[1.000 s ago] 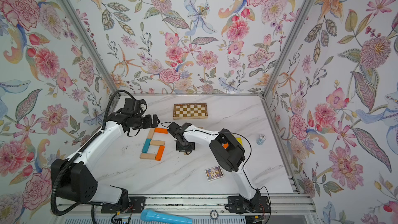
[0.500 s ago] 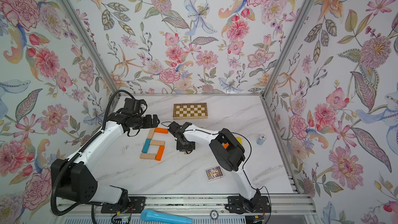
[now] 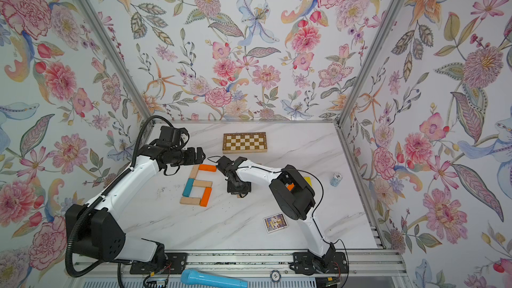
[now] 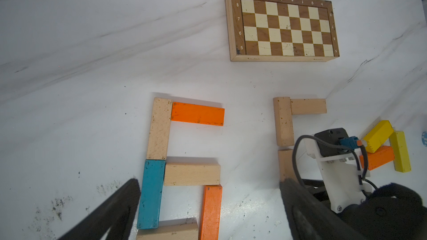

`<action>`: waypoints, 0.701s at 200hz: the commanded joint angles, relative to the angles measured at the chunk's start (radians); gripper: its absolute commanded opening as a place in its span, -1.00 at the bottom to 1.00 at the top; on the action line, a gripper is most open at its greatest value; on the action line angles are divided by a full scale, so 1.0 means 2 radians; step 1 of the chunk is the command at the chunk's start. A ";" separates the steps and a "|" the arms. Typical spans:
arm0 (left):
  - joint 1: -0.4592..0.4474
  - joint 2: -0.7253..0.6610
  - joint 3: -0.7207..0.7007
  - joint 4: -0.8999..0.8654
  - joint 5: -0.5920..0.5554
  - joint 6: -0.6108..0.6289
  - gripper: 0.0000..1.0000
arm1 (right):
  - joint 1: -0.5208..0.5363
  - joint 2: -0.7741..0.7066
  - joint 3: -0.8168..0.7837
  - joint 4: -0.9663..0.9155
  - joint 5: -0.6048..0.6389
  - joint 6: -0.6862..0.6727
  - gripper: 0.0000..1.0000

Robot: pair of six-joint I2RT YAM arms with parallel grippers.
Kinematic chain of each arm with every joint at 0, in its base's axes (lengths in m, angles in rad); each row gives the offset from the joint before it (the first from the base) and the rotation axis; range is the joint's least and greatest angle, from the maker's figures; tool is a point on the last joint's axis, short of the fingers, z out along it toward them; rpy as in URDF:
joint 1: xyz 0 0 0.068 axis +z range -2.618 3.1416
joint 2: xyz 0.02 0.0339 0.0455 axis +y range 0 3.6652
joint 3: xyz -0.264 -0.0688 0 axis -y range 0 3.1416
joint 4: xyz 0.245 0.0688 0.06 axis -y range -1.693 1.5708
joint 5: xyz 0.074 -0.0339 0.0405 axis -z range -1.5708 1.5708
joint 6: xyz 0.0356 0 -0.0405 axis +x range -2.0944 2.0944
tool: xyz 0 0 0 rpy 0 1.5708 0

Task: Assemble the number 6 with building blocks
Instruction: Assemble the building block at the center of the board.

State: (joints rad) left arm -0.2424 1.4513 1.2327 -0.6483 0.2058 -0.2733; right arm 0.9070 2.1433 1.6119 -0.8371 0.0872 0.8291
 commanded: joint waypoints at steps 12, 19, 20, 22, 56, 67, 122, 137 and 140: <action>-0.002 0.005 0.003 0.007 0.006 0.010 0.98 | -0.008 0.038 -0.006 -0.014 0.015 -0.006 -0.36; -0.002 0.005 0.003 0.007 0.006 0.009 0.98 | -0.008 0.037 -0.005 -0.014 0.015 -0.006 -0.36; -0.002 0.005 0.003 0.007 0.006 0.009 0.98 | -0.008 0.037 -0.005 -0.014 0.016 -0.006 -0.36; -0.002 0.005 0.003 0.007 0.006 0.009 0.98 | -0.008 0.038 -0.005 -0.014 0.015 -0.005 -0.36; -0.002 0.005 0.003 0.007 0.007 0.009 0.98 | -0.008 0.041 -0.002 -0.015 0.015 -0.006 -0.35; -0.002 0.005 0.003 0.007 0.007 0.009 0.98 | -0.009 0.043 0.001 -0.017 0.016 -0.006 -0.34; -0.002 0.006 0.003 0.007 0.005 0.011 0.98 | -0.005 0.031 0.017 -0.025 0.027 -0.010 -0.02; -0.002 0.004 0.003 0.007 0.005 0.013 0.98 | -0.004 0.015 0.025 -0.025 0.035 -0.017 0.14; -0.002 0.003 0.003 0.007 0.004 0.014 0.98 | -0.005 0.011 0.027 -0.026 0.038 -0.019 0.15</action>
State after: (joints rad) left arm -0.2424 1.4513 1.2327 -0.6483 0.2054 -0.2699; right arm 0.9012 2.1658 1.6493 -0.8761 0.1131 0.8089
